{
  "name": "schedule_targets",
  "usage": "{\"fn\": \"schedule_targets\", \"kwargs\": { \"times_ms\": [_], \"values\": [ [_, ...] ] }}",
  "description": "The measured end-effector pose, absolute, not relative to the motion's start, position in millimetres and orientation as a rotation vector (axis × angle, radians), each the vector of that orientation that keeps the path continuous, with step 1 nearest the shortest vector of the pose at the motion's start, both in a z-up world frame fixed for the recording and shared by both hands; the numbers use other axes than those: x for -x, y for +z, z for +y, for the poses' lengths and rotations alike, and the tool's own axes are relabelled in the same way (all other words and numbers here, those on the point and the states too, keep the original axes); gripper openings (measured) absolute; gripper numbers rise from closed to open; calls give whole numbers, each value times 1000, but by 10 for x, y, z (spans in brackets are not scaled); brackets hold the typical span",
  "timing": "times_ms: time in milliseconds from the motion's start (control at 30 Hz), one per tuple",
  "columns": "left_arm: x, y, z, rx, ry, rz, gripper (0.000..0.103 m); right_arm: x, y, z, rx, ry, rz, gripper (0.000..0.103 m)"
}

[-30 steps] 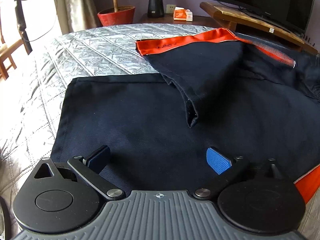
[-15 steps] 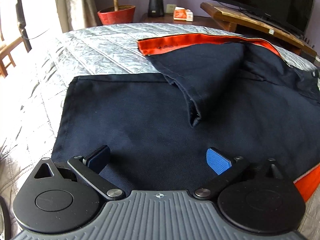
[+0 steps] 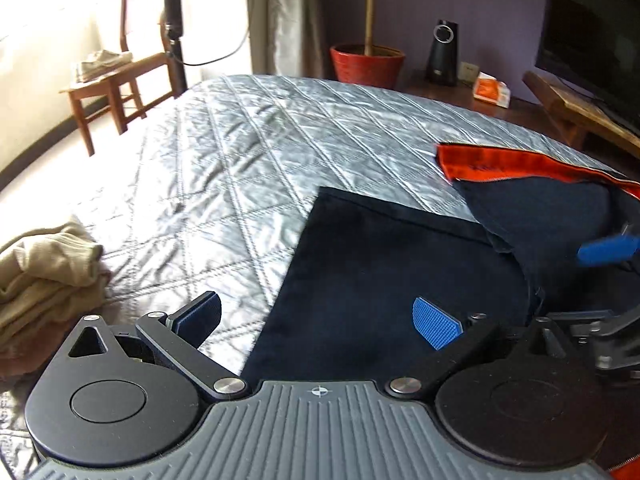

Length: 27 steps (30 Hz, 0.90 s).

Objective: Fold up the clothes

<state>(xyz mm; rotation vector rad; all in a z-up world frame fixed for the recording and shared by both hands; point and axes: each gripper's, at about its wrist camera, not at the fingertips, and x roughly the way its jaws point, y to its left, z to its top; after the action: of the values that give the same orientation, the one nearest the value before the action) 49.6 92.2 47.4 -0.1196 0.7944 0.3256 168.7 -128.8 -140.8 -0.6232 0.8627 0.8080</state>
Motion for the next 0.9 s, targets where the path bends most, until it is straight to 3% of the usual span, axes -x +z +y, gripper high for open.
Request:
{"fn": "schedule_targets", "kwargs": {
  "times_ms": [67,100,300,367,467,733,833,900],
  "values": [
    [-494,487,981,139,332,795,103,-1818,-1465,-1321,560,819,894,26],
    [-494,491,1000,151,338,794,103,-1880,-1424,-1338,500,812,879,8],
    [-406,538,1069,182,363,773,103,-2268,-721,-1622,-103,635,521,8],
    [-412,525,1063,181,356,781,103,-2344,-581,-1711,-255,614,472,12],
    [-432,484,1024,172,338,798,103,-2253,-559,-1714,-226,595,526,26],
    [-312,475,805,139,243,778,103,-856,-957,-2389,-307,461,815,32],
    [-105,557,673,112,160,763,103,-94,-847,-2599,-348,407,831,46],
    [56,618,583,101,109,755,103,282,-761,-2632,-403,372,813,65]
  ]
}}
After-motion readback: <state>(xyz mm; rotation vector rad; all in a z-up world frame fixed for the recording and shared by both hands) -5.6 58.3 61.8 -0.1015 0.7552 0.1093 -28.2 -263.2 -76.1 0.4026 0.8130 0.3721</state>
